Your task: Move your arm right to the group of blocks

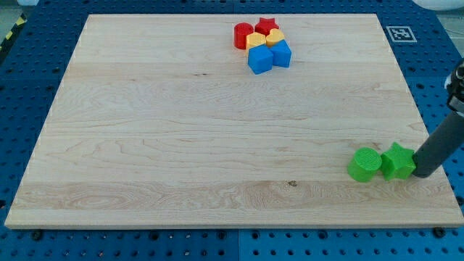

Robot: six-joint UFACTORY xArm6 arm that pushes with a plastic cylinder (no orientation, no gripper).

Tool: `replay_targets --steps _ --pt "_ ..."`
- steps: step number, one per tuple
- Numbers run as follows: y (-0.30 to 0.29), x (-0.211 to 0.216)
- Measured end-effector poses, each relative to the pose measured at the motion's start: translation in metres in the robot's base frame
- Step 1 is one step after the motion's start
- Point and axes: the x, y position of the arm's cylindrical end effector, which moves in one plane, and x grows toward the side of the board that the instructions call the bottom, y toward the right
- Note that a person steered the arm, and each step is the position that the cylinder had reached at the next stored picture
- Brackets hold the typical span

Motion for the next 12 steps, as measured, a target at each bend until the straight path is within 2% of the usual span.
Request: replay_targets --steps 2,3,4,5,7,9,10,11,12 --pt "-0.027 0.0" --pt "0.009 0.0" --pt "0.009 -0.03" --pt "-0.02 -0.084" --pt "-0.025 -0.091" --pt "-0.1 -0.097" --pt "-0.097 -0.103" --pt "-0.063 -0.112" --pt "-0.043 -0.154"
